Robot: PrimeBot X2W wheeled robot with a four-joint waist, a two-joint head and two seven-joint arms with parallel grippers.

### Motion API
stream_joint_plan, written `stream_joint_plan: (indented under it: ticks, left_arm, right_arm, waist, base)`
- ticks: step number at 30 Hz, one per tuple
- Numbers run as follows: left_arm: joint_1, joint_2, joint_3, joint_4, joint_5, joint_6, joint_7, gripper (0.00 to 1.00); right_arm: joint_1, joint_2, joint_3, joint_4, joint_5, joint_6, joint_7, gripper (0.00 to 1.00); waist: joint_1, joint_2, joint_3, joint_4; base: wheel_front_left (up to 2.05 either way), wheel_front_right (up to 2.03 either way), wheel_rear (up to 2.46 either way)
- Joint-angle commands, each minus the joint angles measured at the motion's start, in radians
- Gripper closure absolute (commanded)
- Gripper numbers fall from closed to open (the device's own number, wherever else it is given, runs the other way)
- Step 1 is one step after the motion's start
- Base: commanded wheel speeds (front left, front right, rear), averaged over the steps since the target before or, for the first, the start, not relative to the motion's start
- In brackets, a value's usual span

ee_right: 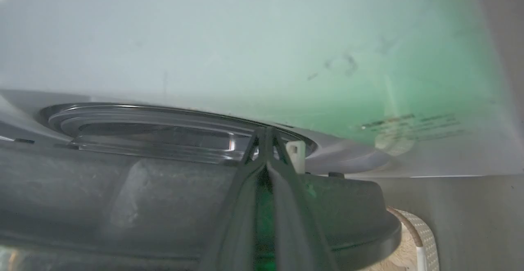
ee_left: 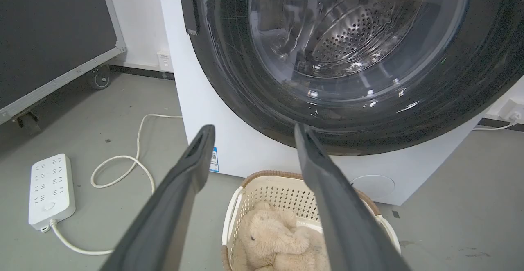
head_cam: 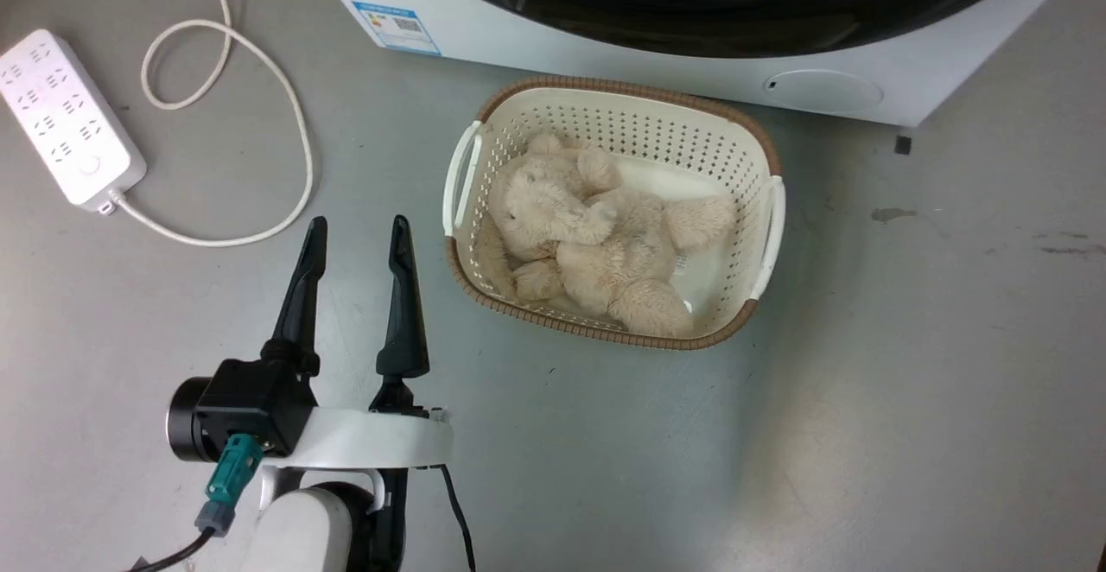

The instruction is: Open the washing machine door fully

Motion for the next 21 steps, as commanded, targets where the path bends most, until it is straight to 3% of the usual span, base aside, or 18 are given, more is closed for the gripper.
stream_joint_plan:
  ticks: [1, 10, 21]
  left_arm:
    - [-0.016, 0.0, -0.007, -0.005, -0.01, 0.007, -0.012, 0.0]
    - [0.002, 0.0, -0.011, 0.012, -0.023, 0.012, -0.031, 0.0]
    - [0.085, 0.0, -0.016, 0.08, -0.017, -0.019, -0.045, 0.0]
  right_arm:
    - [-0.029, 0.007, -0.008, 0.035, 0.022, 0.001, 0.033, 1.0]
    - [0.046, 0.013, -0.038, 0.053, 0.083, 0.001, 0.148, 1.0]
    - [0.313, 0.108, -0.03, -0.061, 0.181, 0.001, 0.319, 1.0]
  waist:
    - [-0.0001, -0.0001, 0.0, 0.006]
    - [-0.0001, -0.0001, -0.067, 0.009]
    - [-0.0001, -0.0001, -0.235, -0.004]
  base:
    - [0.0, 0.0, 0.0]
    - [0.0, 0.0, 0.0]
    - [0.0, 0.0, 0.0]
